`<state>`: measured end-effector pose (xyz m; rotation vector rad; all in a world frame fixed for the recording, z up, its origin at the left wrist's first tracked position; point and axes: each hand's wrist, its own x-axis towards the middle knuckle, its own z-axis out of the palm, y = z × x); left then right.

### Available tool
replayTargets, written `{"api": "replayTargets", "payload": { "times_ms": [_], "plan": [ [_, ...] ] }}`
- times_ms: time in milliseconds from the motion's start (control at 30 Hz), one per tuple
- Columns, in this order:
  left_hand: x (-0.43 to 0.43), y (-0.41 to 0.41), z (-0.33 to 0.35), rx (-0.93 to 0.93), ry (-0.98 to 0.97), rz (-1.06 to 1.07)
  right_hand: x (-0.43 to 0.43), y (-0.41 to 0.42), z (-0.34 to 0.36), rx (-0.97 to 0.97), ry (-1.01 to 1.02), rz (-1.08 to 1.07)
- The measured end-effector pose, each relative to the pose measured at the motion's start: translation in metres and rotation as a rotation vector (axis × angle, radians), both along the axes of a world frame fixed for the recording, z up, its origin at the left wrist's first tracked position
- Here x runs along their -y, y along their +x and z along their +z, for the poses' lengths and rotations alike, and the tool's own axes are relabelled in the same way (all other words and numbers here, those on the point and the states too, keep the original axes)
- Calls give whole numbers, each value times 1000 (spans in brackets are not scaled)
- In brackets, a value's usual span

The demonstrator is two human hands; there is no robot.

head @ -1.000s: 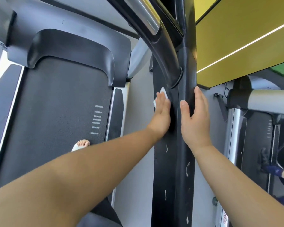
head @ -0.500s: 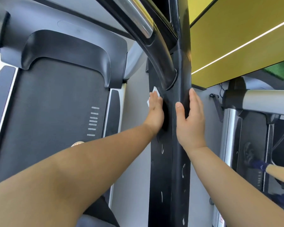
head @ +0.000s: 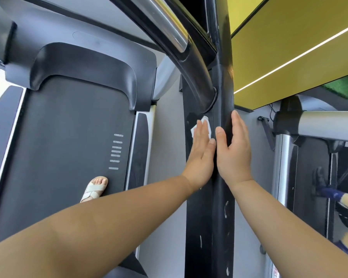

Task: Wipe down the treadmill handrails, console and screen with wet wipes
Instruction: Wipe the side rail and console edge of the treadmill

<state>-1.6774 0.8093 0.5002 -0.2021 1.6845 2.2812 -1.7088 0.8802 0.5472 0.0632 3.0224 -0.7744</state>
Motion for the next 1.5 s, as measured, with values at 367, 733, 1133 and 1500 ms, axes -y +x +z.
{"api": "replayTargets", "payload": {
  "times_ms": [367, 733, 1133, 1500],
  "plan": [
    [-2, -4, -7, 216, 44, 39, -1, 0, -1, -15, -7, 7],
    [4, -8, -1, 258, 65, 35, -1, 0, -1, -9, -14, 7],
    [2, -11, 2, 156, 58, 36, -1, 0, 0, -5, -45, 1],
    [8, -12, 7, 100, 37, -5, -1, 1, 1, -2, -59, -2]
  ]
}}
